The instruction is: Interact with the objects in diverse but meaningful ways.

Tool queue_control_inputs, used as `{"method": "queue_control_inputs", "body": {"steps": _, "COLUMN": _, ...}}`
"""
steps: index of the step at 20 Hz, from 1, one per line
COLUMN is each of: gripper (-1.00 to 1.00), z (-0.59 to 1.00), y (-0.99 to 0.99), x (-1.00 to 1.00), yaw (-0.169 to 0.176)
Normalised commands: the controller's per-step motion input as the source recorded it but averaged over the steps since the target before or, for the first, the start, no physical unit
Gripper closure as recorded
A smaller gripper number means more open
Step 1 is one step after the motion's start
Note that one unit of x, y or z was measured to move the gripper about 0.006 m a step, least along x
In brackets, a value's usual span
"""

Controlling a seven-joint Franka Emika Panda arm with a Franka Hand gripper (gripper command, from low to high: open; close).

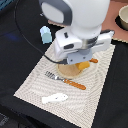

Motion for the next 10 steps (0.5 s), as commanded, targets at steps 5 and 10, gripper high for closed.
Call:
{"method": "queue_control_inputs", "body": {"steps": 5, "gripper": 1.0, "z": 0.46, "y": 0.31, "x": -0.93, "yaw": 0.024}}
{"method": "queue_control_inputs", "body": {"steps": 10, "gripper": 1.0, "z": 0.05, "y": 0.01, "x": -0.82, "yaw": 0.0}}
